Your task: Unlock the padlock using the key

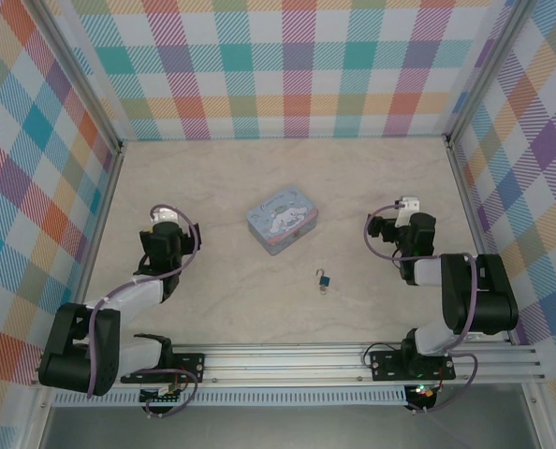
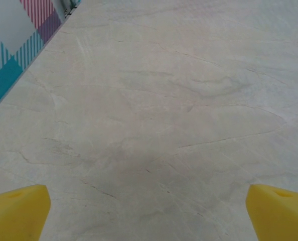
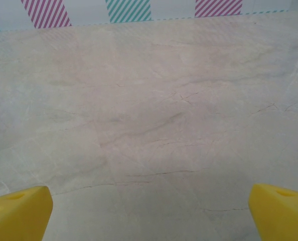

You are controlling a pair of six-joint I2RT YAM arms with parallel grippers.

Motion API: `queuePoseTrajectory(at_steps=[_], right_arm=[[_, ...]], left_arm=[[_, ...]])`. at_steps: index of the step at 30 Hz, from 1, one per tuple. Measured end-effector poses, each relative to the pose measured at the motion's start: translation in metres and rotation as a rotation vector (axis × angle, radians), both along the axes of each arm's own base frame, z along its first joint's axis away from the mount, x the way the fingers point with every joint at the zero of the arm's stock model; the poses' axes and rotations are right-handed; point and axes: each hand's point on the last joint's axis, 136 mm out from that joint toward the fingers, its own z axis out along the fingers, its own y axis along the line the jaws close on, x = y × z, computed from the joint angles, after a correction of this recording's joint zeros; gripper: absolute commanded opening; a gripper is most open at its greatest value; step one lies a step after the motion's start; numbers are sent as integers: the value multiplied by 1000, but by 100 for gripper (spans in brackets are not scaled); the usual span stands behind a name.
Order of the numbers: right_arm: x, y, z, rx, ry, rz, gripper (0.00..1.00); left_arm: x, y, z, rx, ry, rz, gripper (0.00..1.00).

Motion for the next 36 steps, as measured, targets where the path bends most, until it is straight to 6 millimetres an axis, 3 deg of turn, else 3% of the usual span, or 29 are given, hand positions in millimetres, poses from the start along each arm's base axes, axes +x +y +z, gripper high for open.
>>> queuePoseTrajectory(at_steps=[8, 21, 31, 36], right_arm=[[-1, 2, -1, 9, 4, 7, 100], [-1, 2, -1, 11, 4, 6, 100], [-1, 2, -1, 11, 5, 6, 100], [-1, 2, -1, 11, 5, 6, 100]], left_arm=[[10, -19, -13, -4, -11, -125, 100], [9, -28, -5, -82, -120, -211, 100], [20, -42, -42, -115, -58, -269, 100], [48, -33, -23, -136, -81, -230, 100]])
